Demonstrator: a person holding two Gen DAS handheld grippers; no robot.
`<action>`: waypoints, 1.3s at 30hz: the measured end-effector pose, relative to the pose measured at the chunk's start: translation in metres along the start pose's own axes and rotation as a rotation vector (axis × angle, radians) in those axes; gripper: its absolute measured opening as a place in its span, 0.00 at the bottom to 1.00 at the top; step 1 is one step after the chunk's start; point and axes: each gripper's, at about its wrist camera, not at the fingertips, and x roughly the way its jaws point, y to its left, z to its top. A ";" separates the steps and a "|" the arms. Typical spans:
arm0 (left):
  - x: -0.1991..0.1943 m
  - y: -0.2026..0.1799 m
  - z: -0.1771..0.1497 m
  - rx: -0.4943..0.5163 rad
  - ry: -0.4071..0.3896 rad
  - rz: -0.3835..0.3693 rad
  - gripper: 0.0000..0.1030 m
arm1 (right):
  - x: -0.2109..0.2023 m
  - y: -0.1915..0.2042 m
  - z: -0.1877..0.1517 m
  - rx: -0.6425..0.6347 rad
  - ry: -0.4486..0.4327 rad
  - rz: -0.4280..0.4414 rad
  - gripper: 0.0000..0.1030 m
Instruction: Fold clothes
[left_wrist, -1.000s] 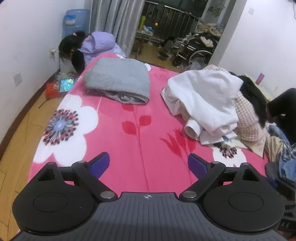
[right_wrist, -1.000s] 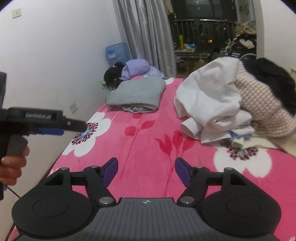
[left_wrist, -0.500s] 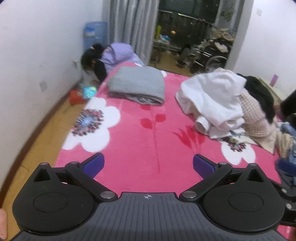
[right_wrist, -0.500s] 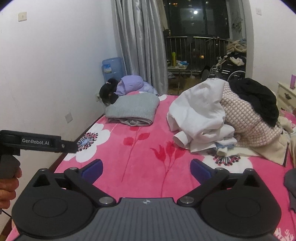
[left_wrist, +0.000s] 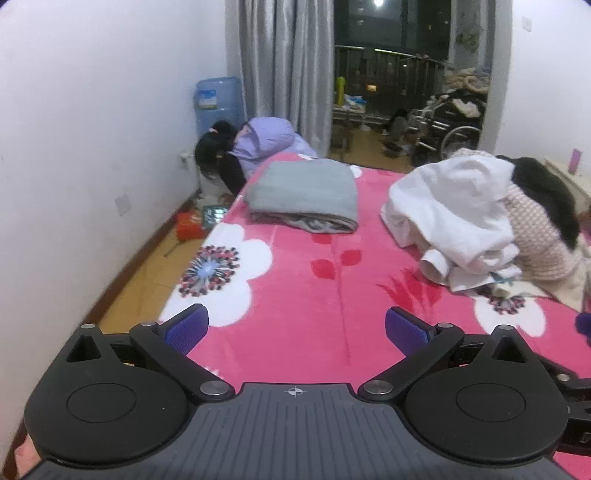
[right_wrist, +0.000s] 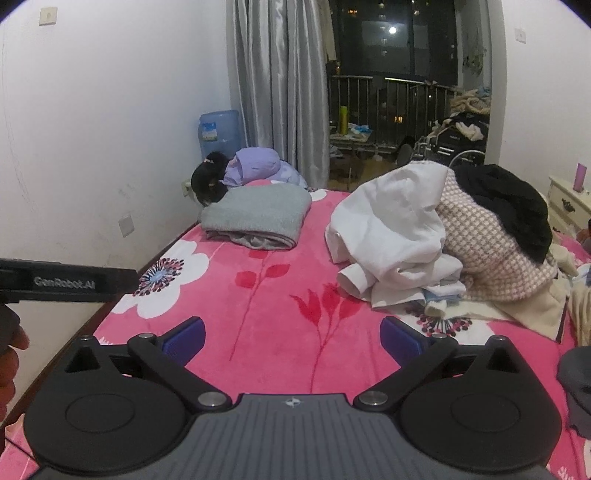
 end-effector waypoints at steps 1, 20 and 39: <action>0.001 -0.001 -0.001 -0.005 0.001 0.011 1.00 | 0.001 0.001 0.000 -0.003 0.001 0.006 1.00; 0.013 0.006 -0.007 -0.037 0.003 0.111 1.00 | 0.018 0.016 0.014 0.002 0.015 0.009 1.00; 0.024 0.021 -0.010 -0.015 -0.006 0.163 1.00 | 0.038 0.036 0.015 -0.032 0.042 0.017 1.00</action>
